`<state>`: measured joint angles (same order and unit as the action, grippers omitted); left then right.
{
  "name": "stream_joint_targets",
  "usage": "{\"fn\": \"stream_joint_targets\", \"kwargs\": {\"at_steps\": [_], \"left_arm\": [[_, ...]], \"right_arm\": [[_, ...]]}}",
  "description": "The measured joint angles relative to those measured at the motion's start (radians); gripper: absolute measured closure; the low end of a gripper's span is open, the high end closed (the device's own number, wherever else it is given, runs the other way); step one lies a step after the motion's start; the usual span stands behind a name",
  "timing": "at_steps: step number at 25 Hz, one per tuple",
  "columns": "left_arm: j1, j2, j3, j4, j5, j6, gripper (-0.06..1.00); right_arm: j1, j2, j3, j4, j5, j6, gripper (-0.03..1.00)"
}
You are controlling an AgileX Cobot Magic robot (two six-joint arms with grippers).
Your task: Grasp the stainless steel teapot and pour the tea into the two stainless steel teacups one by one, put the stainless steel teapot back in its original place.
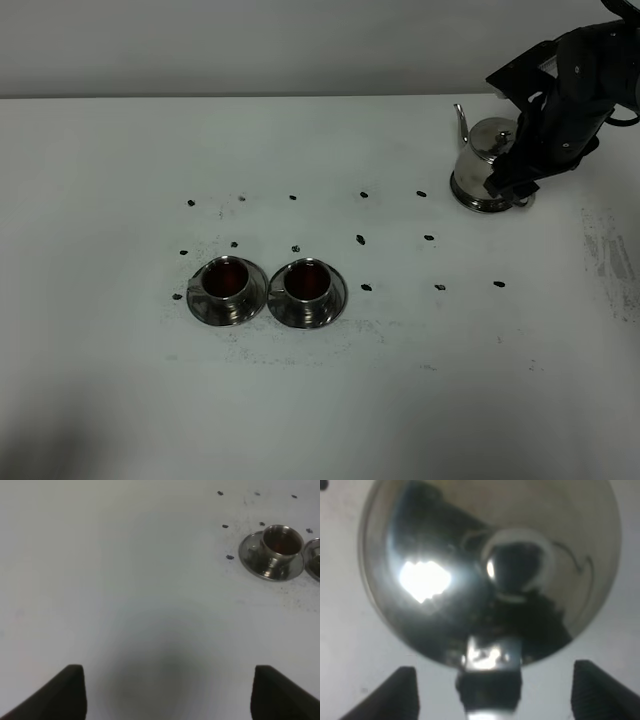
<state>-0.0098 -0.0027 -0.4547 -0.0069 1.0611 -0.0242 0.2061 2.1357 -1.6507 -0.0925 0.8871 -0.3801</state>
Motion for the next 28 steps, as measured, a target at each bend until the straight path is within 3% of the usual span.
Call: {"fn": "stream_joint_targets", "kwargs": {"at_steps": [7, 14, 24, 28], "left_arm": [[0.000, 0.000, 0.000, 0.000, 0.000, 0.000, 0.29], [0.000, 0.000, 0.000, 0.000, 0.000, 0.000, 0.29], [0.000, 0.000, 0.000, 0.000, 0.000, 0.000, 0.29], [0.000, 0.000, 0.000, 0.000, 0.000, 0.000, 0.29]], "right_arm": [[0.000, -0.235, 0.000, -0.007, 0.056, 0.000, 0.40], [0.000, -0.551, 0.000, -0.009, 0.313, 0.000, 0.49], [0.002, -0.881, 0.013, -0.004, 0.327, 0.000, 0.60], [-0.029, -1.036, 0.205, 0.058, 0.327, 0.018, 0.64]]}}
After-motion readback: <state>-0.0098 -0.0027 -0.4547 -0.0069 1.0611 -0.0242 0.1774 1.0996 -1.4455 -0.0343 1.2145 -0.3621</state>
